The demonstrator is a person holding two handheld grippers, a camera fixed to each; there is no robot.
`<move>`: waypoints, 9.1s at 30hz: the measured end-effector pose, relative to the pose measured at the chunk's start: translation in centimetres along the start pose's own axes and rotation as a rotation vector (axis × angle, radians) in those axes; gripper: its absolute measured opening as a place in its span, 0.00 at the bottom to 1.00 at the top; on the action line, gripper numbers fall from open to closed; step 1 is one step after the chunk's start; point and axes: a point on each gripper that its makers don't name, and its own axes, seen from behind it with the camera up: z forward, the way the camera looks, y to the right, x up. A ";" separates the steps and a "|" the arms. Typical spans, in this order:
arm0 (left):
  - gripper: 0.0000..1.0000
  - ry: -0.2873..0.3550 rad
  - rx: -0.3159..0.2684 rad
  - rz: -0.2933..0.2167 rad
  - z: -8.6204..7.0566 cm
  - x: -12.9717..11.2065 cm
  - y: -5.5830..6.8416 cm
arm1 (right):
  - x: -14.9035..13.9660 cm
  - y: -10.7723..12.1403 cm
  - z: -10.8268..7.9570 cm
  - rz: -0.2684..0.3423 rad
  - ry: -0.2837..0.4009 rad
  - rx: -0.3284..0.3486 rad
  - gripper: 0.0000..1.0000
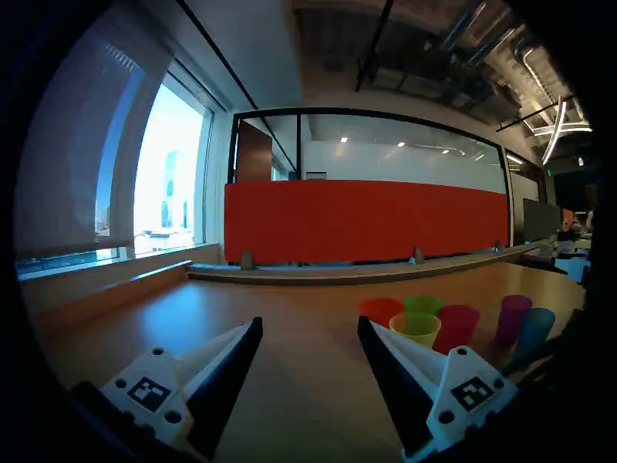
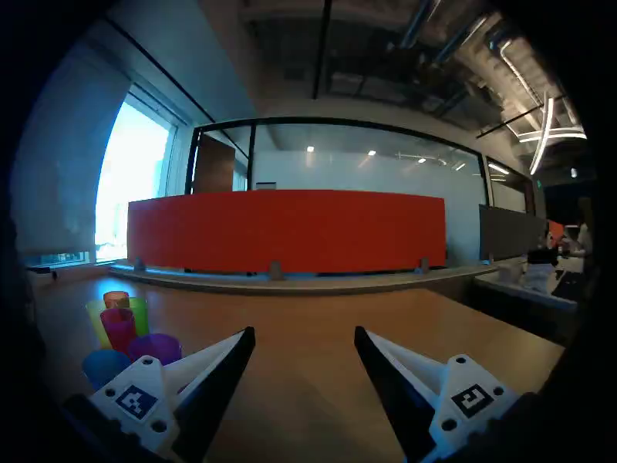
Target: Pour water
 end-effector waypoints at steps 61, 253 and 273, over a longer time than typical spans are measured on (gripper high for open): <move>0.91 -0.027 -0.143 0.023 5.0 21.6 1.7 | 20.4 -1.5 4.1 -0.064 -0.004 0.094 1.00; 0.92 -0.399 -0.725 0.212 4.6 3.9 12.2 | -3.7 -17.0 -7.5 -0.380 -0.644 1.003 1.00; 0.92 -0.405 -0.737 0.224 6.2 3.0 13.4 | -7.0 -17.6 -8.0 -0.414 -0.678 1.028 1.00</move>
